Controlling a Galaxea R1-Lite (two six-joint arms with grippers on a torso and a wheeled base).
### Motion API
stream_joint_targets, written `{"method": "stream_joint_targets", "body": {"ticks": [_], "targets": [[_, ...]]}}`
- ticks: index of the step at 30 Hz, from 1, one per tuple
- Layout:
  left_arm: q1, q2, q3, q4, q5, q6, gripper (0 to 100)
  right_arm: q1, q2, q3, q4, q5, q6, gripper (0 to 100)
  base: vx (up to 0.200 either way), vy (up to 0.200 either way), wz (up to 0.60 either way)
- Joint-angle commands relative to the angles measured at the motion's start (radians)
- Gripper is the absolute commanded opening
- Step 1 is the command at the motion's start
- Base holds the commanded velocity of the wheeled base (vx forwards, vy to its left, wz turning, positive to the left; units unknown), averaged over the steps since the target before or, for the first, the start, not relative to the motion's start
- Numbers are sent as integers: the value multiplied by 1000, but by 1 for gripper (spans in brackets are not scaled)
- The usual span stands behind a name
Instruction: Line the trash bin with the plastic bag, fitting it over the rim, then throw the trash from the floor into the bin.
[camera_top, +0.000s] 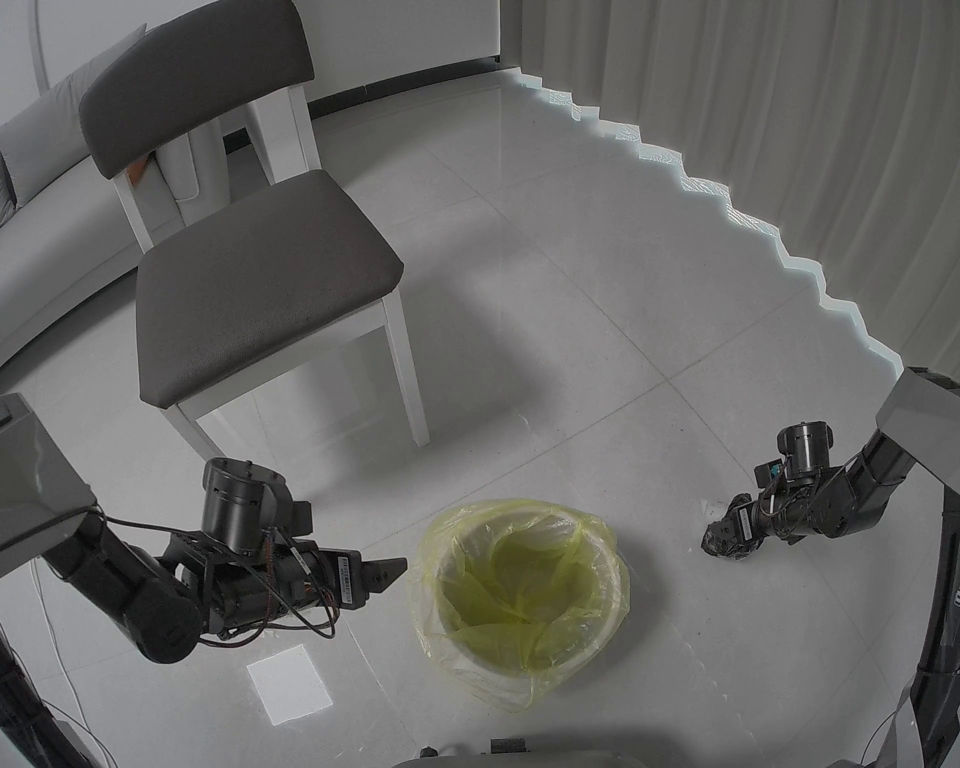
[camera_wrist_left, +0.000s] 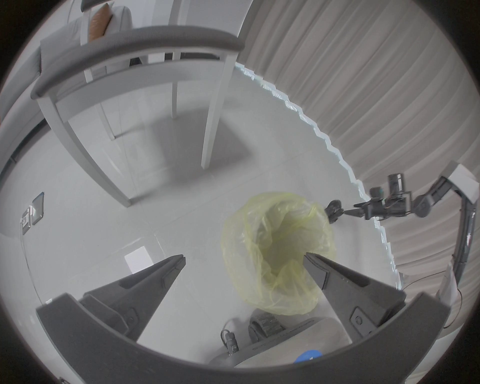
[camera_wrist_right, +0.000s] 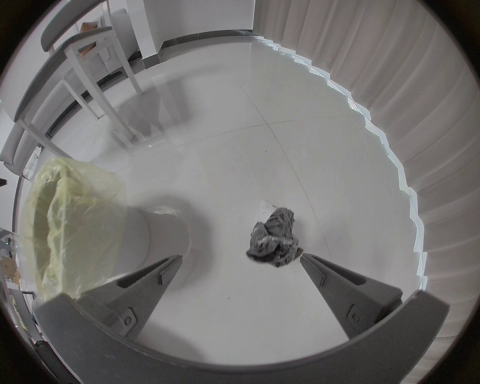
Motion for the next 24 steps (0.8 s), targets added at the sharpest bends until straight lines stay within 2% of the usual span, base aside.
{"method": "stream_joint_targets", "body": {"ticks": [1, 11, 15, 20, 24], "targets": [[28, -101, 65, -56, -13, 2, 100, -12, 177, -163, 14, -3, -4, 100, 0, 0, 0], [34, -87, 58, -57, -19, 2, 100, -52, 313, -515, 259, -26, -3, 100, 0, 0, 0], [34, -68, 49, -59, -23, 0, 100, -68, 341, -620, 364, -52, -6, 100, 0, 0, 0], [33, -44, 24, -59, -21, 0, 100, -86, 411, -749, 468, -121, -44, 100, 0, 0, 0], [30, -39, 16, -59, -21, -1, 100, -87, 450, -809, 509, -124, -53, 100, 0, 0, 0]]}}
